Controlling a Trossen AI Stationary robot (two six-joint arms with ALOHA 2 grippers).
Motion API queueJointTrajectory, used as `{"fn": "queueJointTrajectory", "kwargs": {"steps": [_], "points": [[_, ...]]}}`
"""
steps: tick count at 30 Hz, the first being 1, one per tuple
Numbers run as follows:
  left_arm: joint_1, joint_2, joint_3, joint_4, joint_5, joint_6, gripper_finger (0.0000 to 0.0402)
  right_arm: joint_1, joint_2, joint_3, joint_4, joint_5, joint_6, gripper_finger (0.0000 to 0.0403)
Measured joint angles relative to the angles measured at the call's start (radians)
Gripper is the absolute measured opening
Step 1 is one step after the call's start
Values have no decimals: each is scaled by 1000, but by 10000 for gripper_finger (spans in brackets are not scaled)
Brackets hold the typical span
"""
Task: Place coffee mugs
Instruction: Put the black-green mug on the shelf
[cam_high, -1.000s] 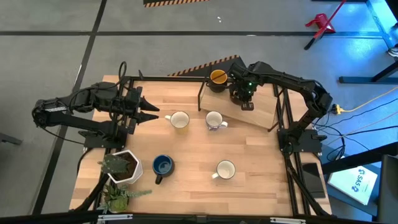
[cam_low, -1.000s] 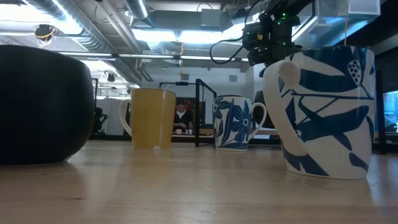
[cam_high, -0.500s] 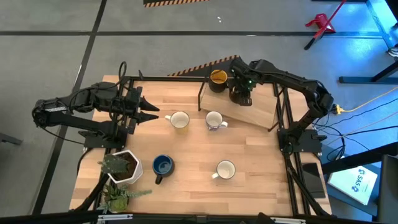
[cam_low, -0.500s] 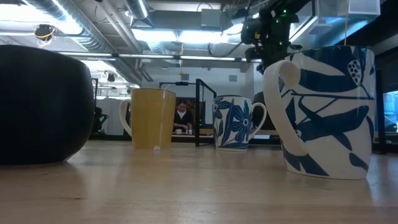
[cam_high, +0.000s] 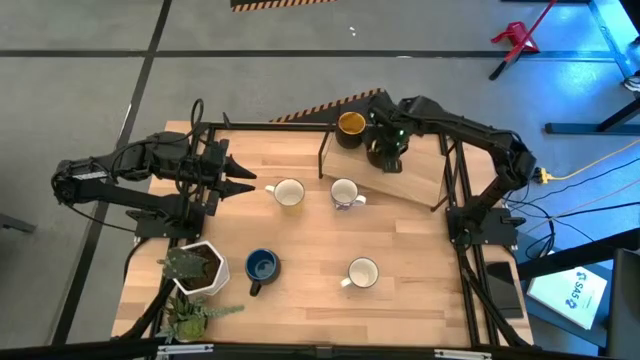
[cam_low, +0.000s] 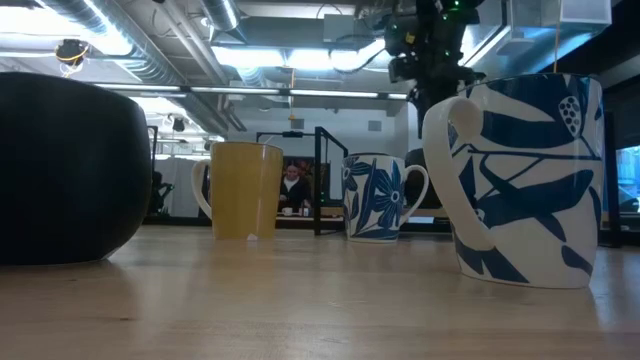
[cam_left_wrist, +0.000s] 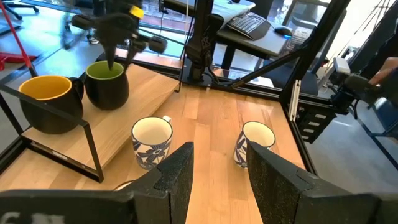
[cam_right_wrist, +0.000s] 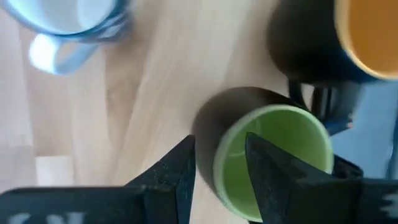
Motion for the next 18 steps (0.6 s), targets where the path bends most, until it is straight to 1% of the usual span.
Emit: {"fn": "queueJointTrajectory", "kwargs": {"steps": [5,6,8,13,18], "points": [[0,0,0,0,0,0,143,89,2,-15,-19,229,-3,127],[0,0,0,0,0,0,143,97,3,-17,-21,258,-2,127],[0,0,0,0,0,0,143,112,3,-17,-16,272,3,127],[0,0,0,0,0,0,143,142,2,-17,-17,264,6,127],[0,0,0,-1,0,0,143,128,15,-17,-16,286,19,127]]}}
